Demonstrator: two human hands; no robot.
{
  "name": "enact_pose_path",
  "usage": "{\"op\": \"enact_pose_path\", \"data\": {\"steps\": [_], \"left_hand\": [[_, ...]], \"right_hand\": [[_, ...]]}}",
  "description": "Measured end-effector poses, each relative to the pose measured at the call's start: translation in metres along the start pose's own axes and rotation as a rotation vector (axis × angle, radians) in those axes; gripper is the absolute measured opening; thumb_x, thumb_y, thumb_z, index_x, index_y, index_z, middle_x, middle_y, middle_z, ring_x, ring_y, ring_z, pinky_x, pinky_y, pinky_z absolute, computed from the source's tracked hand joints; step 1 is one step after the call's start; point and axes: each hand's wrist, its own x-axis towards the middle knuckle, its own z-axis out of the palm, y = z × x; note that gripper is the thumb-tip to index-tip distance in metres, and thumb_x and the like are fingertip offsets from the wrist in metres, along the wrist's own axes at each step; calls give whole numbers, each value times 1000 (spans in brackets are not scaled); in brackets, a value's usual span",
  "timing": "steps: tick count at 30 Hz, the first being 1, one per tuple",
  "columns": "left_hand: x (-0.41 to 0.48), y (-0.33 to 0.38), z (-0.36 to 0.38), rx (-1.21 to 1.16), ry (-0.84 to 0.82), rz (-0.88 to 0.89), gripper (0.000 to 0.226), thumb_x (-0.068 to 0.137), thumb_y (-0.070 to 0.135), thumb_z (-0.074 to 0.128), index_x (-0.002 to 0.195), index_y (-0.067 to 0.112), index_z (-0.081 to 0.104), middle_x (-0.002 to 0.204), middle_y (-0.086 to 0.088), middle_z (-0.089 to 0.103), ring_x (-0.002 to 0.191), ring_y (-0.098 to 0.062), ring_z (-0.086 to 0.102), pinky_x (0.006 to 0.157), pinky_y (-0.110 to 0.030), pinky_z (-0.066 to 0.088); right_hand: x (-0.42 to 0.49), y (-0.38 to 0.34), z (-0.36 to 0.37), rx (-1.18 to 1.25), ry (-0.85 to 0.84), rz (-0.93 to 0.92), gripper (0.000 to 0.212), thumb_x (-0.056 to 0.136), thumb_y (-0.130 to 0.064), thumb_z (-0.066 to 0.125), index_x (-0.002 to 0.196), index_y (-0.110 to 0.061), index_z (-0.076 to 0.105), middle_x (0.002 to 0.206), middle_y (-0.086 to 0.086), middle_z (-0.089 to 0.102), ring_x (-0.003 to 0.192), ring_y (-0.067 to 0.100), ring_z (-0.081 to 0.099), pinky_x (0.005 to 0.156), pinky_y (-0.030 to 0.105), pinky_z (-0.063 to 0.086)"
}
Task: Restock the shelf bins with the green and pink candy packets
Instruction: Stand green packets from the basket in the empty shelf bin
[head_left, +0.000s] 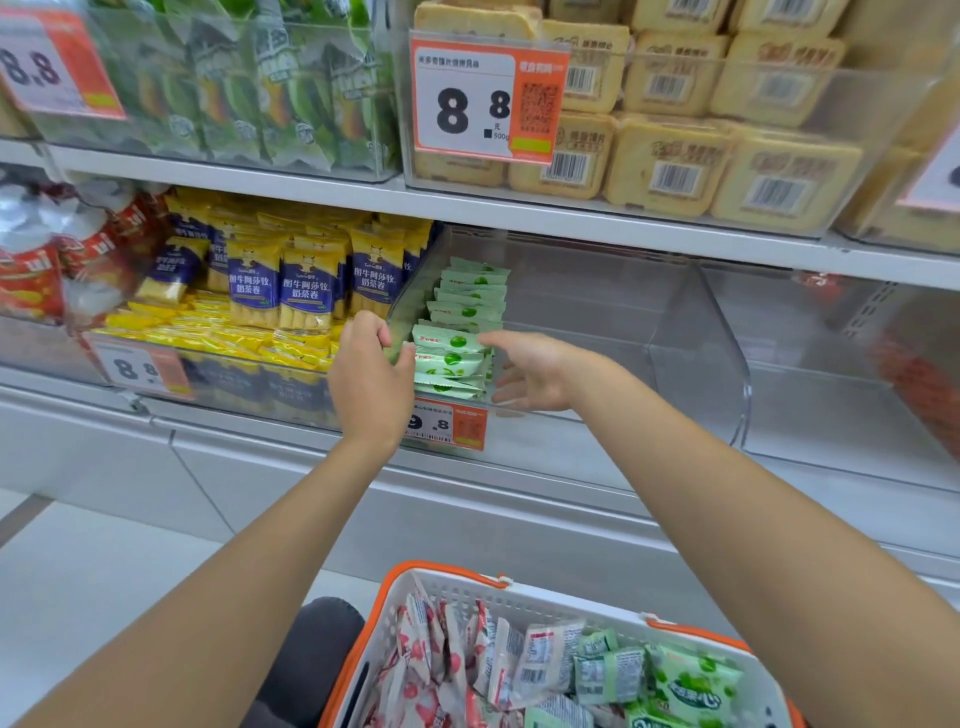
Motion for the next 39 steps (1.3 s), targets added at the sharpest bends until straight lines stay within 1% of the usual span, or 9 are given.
{"op": "enact_pose_path", "data": {"steps": [4,7,10,14,16,24,31,35,39], "left_hand": [[-4,7,-5,-104,29,-6,26,92,27,61,80,14,43,77,5,41,66,-15,38,59,-28,27],[-25,19,-10,-132,7,49,20,87,14,59,74,17,43,69,8,40,63,-13,38,56,-30,29],[-64,35,-7,-251,-150,5,26,80,5,59,67,19,41,59,6,42,55,-12,39,54,-31,31],[-125,33,10,-330,-422,-187,32,77,0,61,62,20,41,57,5,41,55,-17,38,55,-30,30],[-152,20,21,-253,-587,-251,33,77,0,61,59,19,42,56,3,42,56,-19,40,52,-29,31],[-228,-17,48,26,-1044,-301,35,82,0,63,56,16,44,68,-4,51,61,-13,48,57,-23,39],[-237,-20,53,112,-1146,-245,36,81,-2,62,55,16,44,63,-8,51,75,-22,61,71,-29,48],[-237,-21,51,82,-1188,-311,37,83,0,62,57,16,42,57,-2,44,54,-15,45,71,-35,51],[-229,-15,41,33,-1259,-567,24,97,25,55,82,6,54,72,-9,53,53,-14,46,51,-25,43]], "right_hand": [[-7,13,11,-292,132,-215,31,96,-33,55,119,-12,56,107,12,56,94,25,59,83,33,50],[-20,31,16,-382,423,-562,17,92,-15,55,101,-12,70,97,1,64,87,14,57,76,20,39],[-40,61,12,-432,639,-845,16,83,-6,57,89,-14,70,85,-7,60,76,8,52,70,20,39],[-65,121,-3,-575,665,-985,13,80,-7,59,86,-14,69,78,-13,49,66,4,43,64,22,38],[-72,158,-13,-631,604,-908,14,80,-7,58,87,-14,69,80,-9,56,67,5,46,66,25,40],[-63,328,-47,-866,78,-51,30,85,2,51,110,-4,68,117,12,67,111,28,60,91,31,47],[-49,360,-38,-1217,258,-147,70,77,-26,78,136,-11,42,135,11,45,129,29,38,108,40,32],[-53,355,-39,-1442,280,-229,31,82,-6,65,112,-9,60,125,14,51,122,31,43,105,40,33],[-63,334,-38,-1306,177,-250,16,85,-1,50,90,-17,54,99,8,65,93,28,61,71,31,41]]}}
